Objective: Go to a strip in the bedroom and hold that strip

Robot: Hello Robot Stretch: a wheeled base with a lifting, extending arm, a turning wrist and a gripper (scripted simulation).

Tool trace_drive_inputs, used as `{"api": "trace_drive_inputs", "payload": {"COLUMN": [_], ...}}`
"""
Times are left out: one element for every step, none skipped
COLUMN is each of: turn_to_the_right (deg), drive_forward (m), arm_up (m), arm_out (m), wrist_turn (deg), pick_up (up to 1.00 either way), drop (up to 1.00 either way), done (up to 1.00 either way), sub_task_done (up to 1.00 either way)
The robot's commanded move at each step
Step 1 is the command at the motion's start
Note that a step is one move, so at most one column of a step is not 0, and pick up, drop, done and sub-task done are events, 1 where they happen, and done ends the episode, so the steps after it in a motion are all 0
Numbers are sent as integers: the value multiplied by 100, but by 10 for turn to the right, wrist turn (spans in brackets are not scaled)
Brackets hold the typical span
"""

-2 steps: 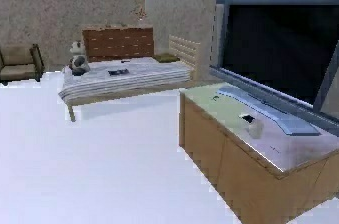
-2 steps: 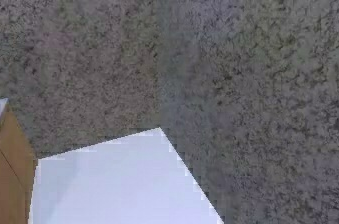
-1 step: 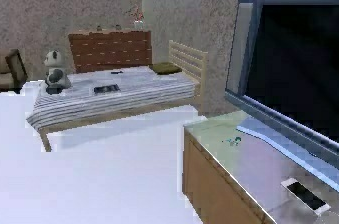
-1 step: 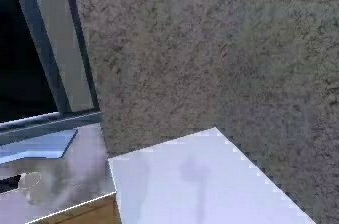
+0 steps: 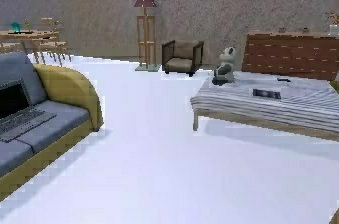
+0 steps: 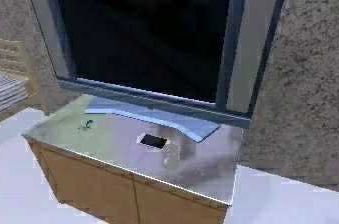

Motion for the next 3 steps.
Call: {"api": "trace_drive_inputs", "payload": {"turn_to_the_right": [-210,450,240], "drive_forward": [0,0,0], "arm_up": [0,0,0], "arm_out": [0,0,0], "wrist_turn": [0,0,0], "pick_up": [0,0,0], "drop": [0,0,0], "done": [0,0,0], "sub_task_done": [0,0,0]}}
